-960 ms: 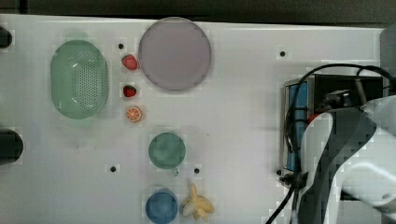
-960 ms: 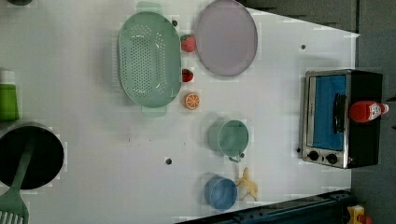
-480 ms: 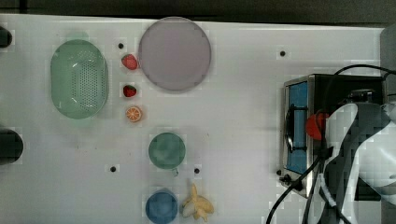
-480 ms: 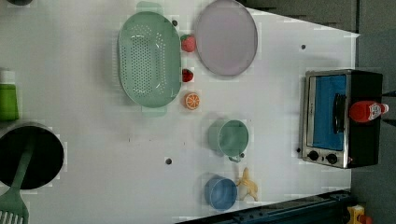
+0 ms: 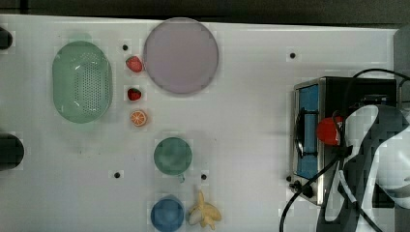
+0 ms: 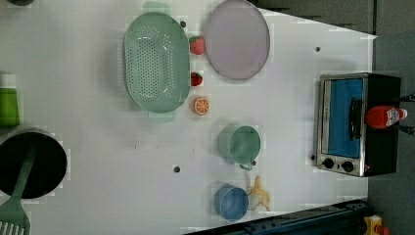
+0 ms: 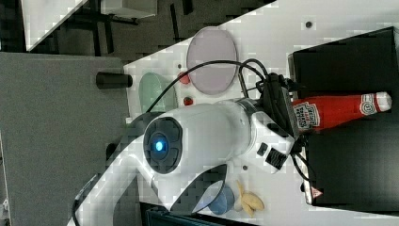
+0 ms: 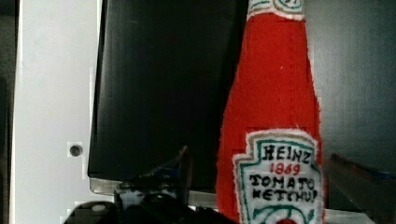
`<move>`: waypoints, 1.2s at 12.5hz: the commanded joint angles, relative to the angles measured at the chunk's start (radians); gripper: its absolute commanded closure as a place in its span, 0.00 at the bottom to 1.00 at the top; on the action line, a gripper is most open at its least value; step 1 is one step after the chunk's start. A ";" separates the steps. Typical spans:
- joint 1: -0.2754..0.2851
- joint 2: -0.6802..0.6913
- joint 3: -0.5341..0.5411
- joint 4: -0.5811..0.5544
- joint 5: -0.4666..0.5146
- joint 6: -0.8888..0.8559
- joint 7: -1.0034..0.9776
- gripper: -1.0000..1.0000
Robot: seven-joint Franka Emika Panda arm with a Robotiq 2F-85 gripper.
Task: Pick Ketchup from oven and place it on table.
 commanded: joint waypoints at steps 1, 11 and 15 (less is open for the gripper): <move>-0.013 0.050 -0.013 0.012 0.062 0.002 -0.014 0.00; 0.012 0.007 -0.009 0.087 0.003 -0.061 -0.045 0.36; 0.071 -0.079 0.029 0.194 -0.083 -0.253 -0.198 0.36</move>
